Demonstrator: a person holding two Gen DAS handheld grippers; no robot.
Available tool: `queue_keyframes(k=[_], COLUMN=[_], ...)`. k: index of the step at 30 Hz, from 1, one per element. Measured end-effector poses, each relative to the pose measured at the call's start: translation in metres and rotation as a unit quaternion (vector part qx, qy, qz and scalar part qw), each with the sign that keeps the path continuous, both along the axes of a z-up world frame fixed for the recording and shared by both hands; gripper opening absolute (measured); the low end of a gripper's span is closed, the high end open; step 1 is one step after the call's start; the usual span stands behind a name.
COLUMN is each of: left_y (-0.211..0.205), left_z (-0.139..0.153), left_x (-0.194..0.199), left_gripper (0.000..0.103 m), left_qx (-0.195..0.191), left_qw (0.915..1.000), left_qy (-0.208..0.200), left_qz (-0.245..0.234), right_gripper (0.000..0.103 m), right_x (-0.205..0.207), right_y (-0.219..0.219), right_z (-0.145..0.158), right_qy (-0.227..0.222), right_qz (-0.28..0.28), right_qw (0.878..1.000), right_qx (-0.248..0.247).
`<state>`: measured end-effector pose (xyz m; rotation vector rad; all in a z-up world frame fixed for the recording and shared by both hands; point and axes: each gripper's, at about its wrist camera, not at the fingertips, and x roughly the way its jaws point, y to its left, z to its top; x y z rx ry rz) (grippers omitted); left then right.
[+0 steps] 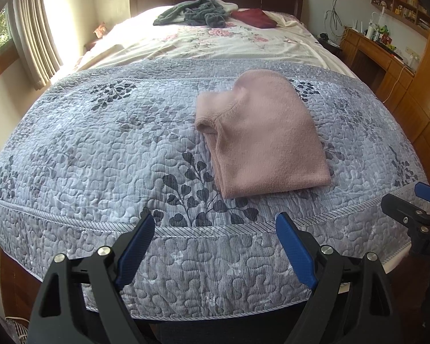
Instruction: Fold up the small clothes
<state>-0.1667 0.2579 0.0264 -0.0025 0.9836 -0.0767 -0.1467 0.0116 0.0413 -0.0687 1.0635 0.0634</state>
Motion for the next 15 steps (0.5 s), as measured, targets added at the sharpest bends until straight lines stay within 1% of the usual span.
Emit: queue_keyframes(k=[9, 15], left_y=[0.0009, 0.0010], left_z=[-0.0015, -0.0013], left_x=[-0.0002, -0.0001], left_gripper=[0.087, 0.087], left_qx=[0.000, 0.000], left_qw=[1.0000, 1.0000], left_qy=[0.002, 0.001], left_qz=[-0.001, -0.001], right_gripper=[0.100, 0.100], right_x=[0.0020, 0.0021], right_y=[-0.0022, -0.0035], right_z=[-0.0023, -0.0026], right_qy=[0.012, 0.011], right_qz=[-0.007, -0.009], right_qw=[1.000, 1.000], right_qx=[-0.001, -0.002])
